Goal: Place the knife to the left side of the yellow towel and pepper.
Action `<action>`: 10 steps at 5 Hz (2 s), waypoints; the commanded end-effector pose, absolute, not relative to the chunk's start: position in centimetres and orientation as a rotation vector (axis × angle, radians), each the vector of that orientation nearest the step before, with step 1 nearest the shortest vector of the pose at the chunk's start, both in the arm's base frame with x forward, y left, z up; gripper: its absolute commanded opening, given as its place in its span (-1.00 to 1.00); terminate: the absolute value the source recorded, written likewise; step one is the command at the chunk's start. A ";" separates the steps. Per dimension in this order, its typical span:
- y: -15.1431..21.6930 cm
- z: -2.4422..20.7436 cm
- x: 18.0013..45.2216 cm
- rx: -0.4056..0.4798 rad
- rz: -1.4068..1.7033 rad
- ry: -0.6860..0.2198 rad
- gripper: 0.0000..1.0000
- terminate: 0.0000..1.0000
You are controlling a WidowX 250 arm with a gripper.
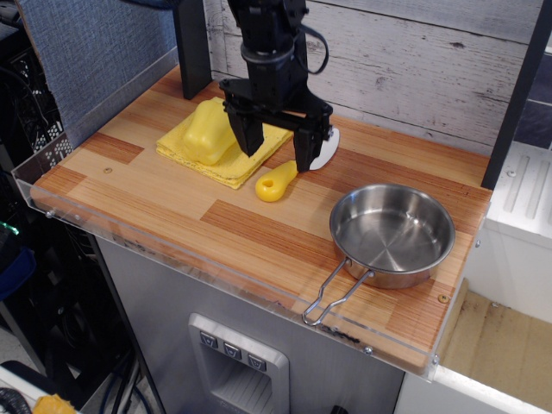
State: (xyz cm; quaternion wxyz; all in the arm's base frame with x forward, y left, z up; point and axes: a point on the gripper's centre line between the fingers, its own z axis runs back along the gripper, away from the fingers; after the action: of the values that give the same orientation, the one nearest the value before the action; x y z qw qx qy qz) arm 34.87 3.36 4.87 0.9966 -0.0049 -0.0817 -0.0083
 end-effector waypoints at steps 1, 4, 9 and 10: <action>3.5 4.2 36.2 0.021 -0.049 -0.144 1.00 -1.00; 3.0 2.5 36.3 0.041 -0.070 -0.099 1.00 -1.00; 0.7 6.0 36.9 -0.019 -0.126 -0.206 -1.00 -1.00; 0.6 8.7 35.7 -0.018 -0.138 -0.260 -1.00 -1.00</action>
State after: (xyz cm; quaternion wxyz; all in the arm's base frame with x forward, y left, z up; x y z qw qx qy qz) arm 35.26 0.56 6.97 0.9921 -0.0109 -0.1016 -0.0725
